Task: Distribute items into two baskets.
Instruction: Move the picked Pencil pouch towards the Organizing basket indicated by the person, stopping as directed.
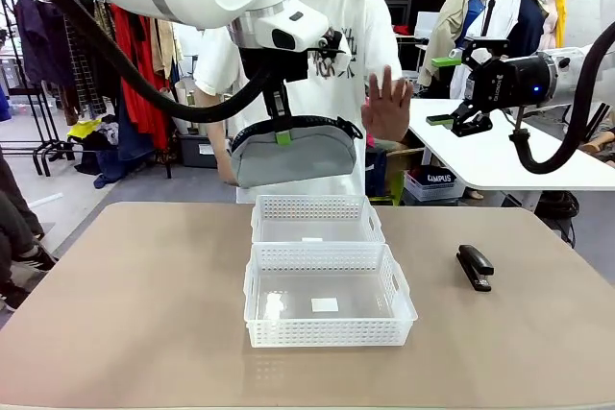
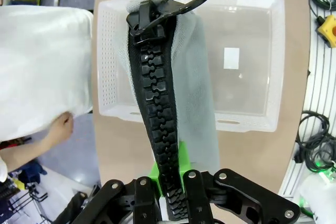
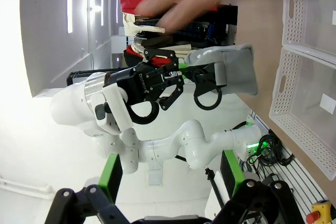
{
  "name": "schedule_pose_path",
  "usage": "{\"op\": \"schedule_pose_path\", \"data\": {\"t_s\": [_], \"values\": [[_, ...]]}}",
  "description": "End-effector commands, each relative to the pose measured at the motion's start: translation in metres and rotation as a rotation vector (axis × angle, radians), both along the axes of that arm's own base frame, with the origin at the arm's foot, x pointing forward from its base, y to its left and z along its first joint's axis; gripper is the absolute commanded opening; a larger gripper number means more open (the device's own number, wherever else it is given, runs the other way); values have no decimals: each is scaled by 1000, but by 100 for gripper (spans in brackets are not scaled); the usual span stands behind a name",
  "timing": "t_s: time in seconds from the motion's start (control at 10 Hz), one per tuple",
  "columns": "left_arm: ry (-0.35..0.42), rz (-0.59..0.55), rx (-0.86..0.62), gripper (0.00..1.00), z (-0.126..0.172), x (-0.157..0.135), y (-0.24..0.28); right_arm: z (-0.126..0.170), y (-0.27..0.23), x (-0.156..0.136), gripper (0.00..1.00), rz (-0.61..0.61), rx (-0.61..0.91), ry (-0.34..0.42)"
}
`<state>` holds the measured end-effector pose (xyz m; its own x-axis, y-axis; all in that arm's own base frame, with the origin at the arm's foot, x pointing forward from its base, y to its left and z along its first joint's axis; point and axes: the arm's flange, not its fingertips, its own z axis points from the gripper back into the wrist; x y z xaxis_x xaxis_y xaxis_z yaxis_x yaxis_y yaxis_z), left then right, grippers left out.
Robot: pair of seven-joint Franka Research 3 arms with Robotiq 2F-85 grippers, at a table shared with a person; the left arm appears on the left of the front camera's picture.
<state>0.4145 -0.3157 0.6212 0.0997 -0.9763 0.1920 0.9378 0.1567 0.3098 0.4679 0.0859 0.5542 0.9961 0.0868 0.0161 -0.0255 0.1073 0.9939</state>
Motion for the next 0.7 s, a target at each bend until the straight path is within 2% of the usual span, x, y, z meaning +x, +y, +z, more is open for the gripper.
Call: {"op": "schedule_pose_path", "data": {"t_s": [0.0, 0.2, 0.3, 0.6], "values": [[-18, -30, 4, 0, -5, -3, 1, 2, -1, -1, 100, -2, 0, 3], [-22, 24, -20, 0, -4, -4, -1, 2, -1, -1, 100, -2, 0, 3], [4, -8, 2, 0, -3, -1, -4, 2, -1, -1, 100, -2, 0, 3], [4, -8, 2, 0, -3, -1, -4, 2, -1, -1, 100, -2, 0, 3]]}}
